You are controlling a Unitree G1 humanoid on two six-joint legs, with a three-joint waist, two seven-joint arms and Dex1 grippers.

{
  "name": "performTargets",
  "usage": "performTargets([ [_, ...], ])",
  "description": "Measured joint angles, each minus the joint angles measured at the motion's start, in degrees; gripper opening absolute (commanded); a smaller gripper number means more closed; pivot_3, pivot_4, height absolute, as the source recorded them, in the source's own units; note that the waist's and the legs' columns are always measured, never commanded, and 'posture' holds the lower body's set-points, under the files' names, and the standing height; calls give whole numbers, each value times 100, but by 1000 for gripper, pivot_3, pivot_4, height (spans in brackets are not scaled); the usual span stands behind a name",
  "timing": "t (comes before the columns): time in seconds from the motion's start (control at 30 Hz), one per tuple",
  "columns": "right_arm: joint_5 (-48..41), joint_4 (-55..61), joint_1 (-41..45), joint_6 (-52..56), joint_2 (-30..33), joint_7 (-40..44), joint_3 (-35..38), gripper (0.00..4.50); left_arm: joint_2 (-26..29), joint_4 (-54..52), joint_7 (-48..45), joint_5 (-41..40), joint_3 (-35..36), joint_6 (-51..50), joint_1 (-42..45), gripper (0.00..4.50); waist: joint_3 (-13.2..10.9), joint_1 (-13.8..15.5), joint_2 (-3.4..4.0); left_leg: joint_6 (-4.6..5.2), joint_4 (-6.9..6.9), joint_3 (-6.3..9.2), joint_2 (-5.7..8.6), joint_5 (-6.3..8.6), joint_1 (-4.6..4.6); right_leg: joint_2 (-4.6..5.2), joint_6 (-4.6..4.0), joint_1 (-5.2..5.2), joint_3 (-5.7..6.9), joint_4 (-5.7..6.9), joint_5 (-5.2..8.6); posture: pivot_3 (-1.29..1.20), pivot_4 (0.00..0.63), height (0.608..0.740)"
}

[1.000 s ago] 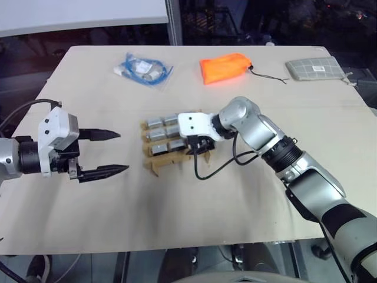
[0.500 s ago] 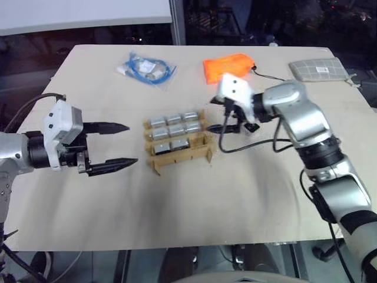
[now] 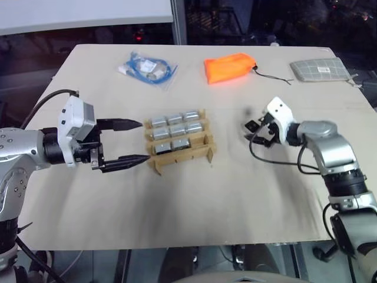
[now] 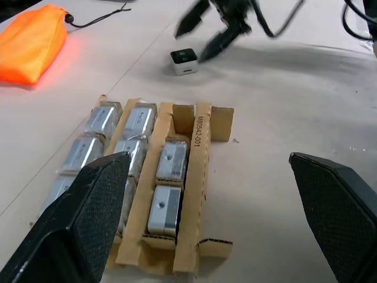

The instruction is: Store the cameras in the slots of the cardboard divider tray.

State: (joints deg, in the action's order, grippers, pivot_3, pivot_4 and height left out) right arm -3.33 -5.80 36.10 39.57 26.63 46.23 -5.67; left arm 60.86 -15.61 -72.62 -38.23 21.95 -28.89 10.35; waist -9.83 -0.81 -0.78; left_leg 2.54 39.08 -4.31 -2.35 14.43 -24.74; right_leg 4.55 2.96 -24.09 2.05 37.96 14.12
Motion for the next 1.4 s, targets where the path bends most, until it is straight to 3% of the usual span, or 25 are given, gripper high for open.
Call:
performTargets([
  [0.23,-26,-158,-227,-309,-504,-1155,336,4384,0,0,7,1,-4,3,18,4500,0,-6,0,-1,0,2,-1,-1,2,-2,0,1,0,2,0,0,150,740],
  [0.43,-132,-420,-230,-497,-642,-1415,467,4384,1,17,-20,5,-16,14,74,4500,0,-7,0,0,0,2,0,0,2,-2,0,2,0,1,0,0,150,740],
  [0.47,-150,-418,-238,-497,-640,-1399,452,3862,1,32,-28,7,-19,21,87,4500,0,-7,0,-1,0,3,0,0,3,-2,0,2,0,1,0,0,150,740],
  [0.5,-163,-418,-252,-497,-638,-1388,444,3714,1,51,-30,8,-26,24,98,4500,0,-7,0,0,0,3,0,0,2,-2,0,2,0,1,0,0,150,740],
  [0.6,-204,-415,-336,-484,-629,-1309,397,2358,1,79,-45,22,-71,42,157,4500,0,-5,0,0,0,3,0,0,2,-2,0,2,0,1,0,0,150,740],
  [0.67,-215,-411,-338,-495,-627,-1317,397,1915,-1,114,-41,26,-133,45,238,4500,0,-6,0,0,0,4,0,0,5,-2,0,5,1,1,0,0,150,740],
  [0.83,-222,-336,-367,-604,-528,-1282,390,1913,-378,167,263,-197,-302,-269,562,4500,0,13,1,0,3,8,1,-1,3,-2,0,6,3,2,0,0,150,740],
  [1.03,-238,756,-555,-1864,-213,-610,60,1913,-1746,411,1992,-833,-779,-1738,1472,4500,0,-6,-3,1,11,17,3,0,3,-2,2,12,3,4,-1,0,150,740],
  [1.2,-385,1641,-534,-2271,-309,-288,-301,1913,-2636,513,3033,-1370,-915,-2632,1992,4500,0,-2,-7,0,14,20,1,-1,5,-4,2,13,5,6,-1,0,150,740],
  [1.4,-224,1959,-397,-2531,-641,-307,-868,1913,-3074,587,3604,-1575,-935,-3053,2402,4500,0,6,-7,-1,16,20,3,-1,11,-2,2,22,5,6,-1,0,150,740],
])
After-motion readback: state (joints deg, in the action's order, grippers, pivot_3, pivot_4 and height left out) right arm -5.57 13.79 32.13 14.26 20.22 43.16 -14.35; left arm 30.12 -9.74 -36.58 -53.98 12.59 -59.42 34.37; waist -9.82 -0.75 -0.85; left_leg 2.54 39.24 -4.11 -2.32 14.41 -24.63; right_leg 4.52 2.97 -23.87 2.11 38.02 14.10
